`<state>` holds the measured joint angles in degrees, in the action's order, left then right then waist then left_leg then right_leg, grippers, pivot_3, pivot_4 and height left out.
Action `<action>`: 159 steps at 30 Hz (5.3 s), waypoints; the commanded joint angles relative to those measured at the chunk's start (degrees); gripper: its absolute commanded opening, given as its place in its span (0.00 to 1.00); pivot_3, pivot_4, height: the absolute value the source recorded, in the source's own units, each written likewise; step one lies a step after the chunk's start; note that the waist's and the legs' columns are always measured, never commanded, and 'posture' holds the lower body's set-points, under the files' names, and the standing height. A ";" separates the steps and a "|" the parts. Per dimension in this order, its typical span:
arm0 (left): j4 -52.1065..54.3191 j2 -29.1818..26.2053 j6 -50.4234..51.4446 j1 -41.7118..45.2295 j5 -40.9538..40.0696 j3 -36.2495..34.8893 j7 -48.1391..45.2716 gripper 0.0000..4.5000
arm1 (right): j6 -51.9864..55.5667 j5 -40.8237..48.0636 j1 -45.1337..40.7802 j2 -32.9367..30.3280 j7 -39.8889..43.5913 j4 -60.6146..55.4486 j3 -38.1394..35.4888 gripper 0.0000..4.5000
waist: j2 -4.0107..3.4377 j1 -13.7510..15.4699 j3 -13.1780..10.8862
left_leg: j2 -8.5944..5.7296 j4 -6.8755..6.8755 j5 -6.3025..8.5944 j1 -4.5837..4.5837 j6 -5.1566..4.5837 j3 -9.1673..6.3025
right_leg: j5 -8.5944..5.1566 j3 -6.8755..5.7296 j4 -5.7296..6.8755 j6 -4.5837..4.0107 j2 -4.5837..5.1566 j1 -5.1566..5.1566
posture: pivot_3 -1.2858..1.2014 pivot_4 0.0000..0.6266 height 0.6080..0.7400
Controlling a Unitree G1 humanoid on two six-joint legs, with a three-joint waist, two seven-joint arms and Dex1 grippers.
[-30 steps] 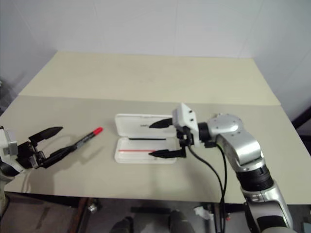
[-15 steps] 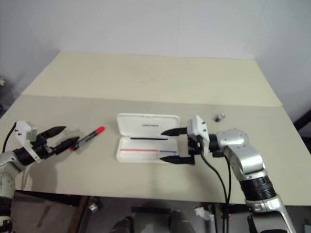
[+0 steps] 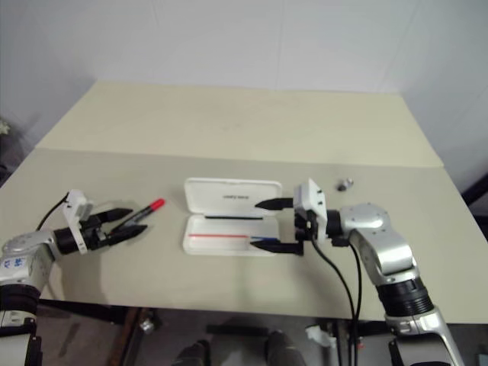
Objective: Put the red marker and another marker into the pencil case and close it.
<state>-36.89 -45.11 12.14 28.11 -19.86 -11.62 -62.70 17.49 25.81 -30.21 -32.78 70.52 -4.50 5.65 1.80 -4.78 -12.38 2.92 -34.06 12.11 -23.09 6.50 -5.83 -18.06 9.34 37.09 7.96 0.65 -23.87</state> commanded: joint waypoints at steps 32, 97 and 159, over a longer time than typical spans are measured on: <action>18.04 -1.41 -1.04 6.97 -1.72 -0.40 -1.71 0.14 | -4.07 -0.44 -3.06 0.48 1.82 2.71 -0.55 1.00 | 0.01 0.12 0.00 | -0.01 0.04 -0.05 0.01 -0.02 0.12 | 0.10 0.19 -0.13 0.14 -0.01 0.11 | 0.52 0.24 1.00; 24.40 15.30 9.75 20.85 15.84 30.24 -4.46 0.14 | -16.15 -3.21 1.48 -9.17 9.02 18.85 -6.51 1.00 | 0.02 0.01 -0.02 | -0.05 -0.25 -0.03 -0.03 -0.05 0.11 | 0.14 0.22 -0.12 0.28 -0.02 0.22 | 0.52 0.24 1.00; 43.67 5.65 7.73 -3.06 -19.34 -1.79 -16.77 1.00 | -16.63 -14.13 4.57 -18.84 -4.35 29.92 -12.05 1.00 | -0.01 -0.22 -0.04 | -0.07 -0.99 0.00 0.00 -0.14 0.26 | 0.10 0.40 -0.12 0.03 -0.01 0.47 | 0.52 0.24 1.00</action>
<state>6.14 -38.53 20.90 25.29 -36.91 -11.21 -78.30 0.58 11.78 -25.86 -50.34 66.49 26.12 -5.58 1.79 -5.00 -12.42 2.85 -35.05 12.11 -23.10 6.36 -5.57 -17.95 9.74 36.97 7.98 0.64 -23.41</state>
